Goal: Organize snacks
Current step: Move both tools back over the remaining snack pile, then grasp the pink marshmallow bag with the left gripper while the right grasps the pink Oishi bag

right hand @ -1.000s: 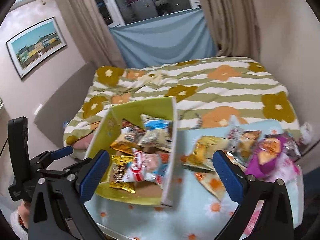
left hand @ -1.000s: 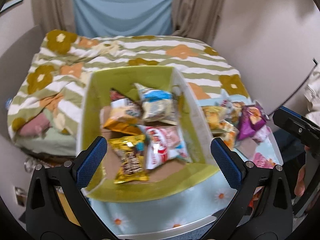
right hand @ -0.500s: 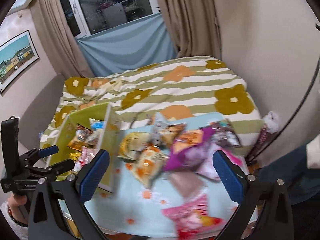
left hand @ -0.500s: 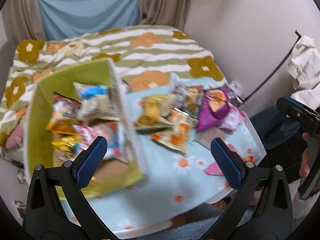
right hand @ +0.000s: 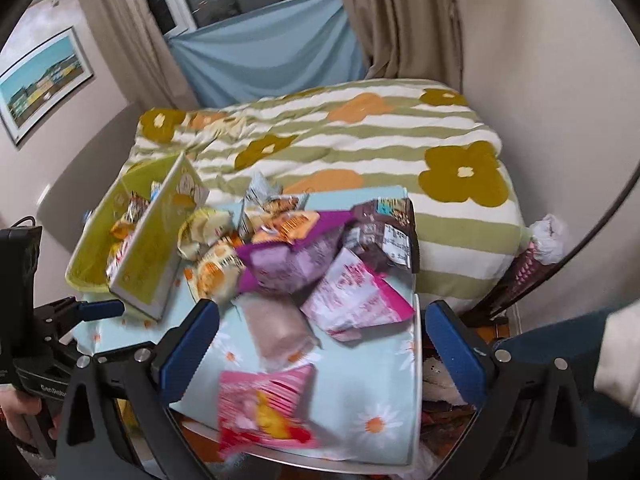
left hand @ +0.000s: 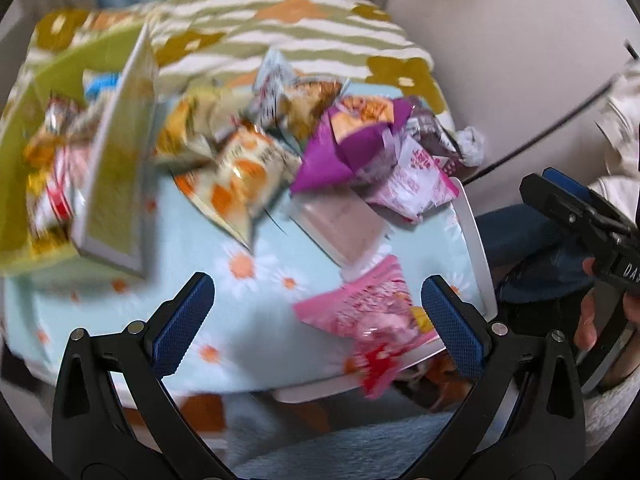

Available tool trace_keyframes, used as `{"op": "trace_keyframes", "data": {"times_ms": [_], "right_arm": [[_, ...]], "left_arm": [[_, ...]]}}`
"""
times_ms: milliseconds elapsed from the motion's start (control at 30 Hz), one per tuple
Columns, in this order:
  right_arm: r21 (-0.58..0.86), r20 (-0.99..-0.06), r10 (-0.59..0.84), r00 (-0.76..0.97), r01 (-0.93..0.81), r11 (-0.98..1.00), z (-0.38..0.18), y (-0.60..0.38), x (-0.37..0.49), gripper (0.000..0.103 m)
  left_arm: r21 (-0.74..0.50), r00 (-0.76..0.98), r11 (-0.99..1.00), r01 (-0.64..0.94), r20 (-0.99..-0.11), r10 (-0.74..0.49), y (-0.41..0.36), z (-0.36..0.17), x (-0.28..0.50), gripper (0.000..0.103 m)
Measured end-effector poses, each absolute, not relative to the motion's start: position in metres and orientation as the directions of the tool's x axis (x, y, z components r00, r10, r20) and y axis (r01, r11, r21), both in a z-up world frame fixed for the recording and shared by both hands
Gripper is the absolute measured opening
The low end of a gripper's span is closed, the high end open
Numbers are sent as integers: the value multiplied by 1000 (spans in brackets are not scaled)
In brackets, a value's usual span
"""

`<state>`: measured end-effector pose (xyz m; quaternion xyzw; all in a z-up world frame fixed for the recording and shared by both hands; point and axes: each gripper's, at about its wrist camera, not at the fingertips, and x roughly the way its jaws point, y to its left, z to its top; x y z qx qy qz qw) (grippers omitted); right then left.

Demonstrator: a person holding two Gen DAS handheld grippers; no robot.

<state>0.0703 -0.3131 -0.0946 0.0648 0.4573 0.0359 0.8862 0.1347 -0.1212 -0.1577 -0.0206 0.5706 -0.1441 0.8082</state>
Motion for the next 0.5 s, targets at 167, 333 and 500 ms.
{"op": "trace_keyframes", "data": {"times_ms": [167, 333, 500], "right_arm": [[114, -823, 153, 547, -105, 988, -115, -330, 81, 103], [122, -834, 190, 519, -163, 979, -138, -342, 93, 103], [162, -839, 229, 493, -175, 971, -156, -351, 99, 103]], "left_arm": [[-215, 271, 973, 87, -934, -231, -145, -187, 126, 103], [-189, 228, 981, 41, -954, -194, -164, -208, 121, 103], [-158, 179, 987, 21, -971, -159, -180, -230, 124, 103]]}}
